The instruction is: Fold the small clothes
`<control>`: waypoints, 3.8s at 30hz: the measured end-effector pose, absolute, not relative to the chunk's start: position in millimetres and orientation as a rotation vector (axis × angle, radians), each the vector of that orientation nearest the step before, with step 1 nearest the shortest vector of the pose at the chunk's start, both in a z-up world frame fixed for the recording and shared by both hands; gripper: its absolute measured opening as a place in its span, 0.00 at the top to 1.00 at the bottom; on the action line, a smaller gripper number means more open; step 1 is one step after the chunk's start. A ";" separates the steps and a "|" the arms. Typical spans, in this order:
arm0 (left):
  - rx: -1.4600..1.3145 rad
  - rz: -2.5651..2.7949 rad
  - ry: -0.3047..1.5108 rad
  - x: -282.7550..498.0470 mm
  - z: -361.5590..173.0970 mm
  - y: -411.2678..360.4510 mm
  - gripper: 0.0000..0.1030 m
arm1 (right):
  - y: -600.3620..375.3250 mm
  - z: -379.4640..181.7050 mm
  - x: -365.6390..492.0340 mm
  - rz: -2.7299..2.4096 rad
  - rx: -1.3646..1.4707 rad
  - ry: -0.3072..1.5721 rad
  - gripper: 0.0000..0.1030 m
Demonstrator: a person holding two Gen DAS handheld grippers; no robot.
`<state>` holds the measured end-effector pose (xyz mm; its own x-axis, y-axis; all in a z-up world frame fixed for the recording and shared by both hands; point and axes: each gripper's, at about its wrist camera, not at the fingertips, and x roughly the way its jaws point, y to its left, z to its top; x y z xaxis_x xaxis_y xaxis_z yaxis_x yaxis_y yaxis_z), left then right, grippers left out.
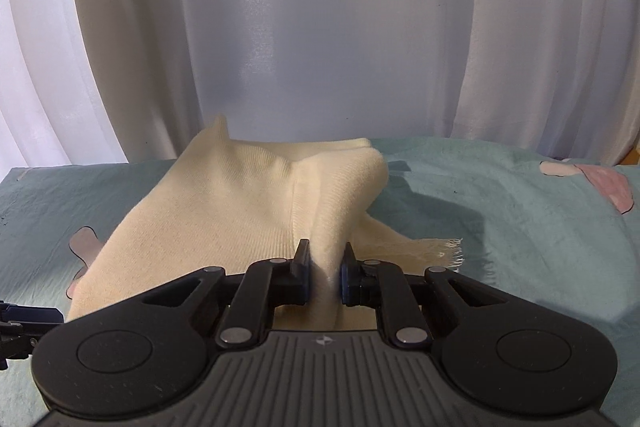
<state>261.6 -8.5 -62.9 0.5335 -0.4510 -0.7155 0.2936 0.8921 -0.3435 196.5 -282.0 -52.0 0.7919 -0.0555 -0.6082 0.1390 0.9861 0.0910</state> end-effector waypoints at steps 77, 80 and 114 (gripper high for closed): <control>-0.226 -0.475 0.949 312.6 -44.0 -16.0 0.16 | -378.0 -69.7 120.1 0.052 0.598 0.655 0.46; -0.280 -0.514 0.983 331.8 -53.0 -20.7 0.16 | -397.5 -75.0 137.8 0.068 0.668 0.663 0.43; -0.403 -0.584 0.937 360.9 -68.6 -38.5 0.60 | -387.0 -95.8 229.0 0.191 0.766 0.722 0.74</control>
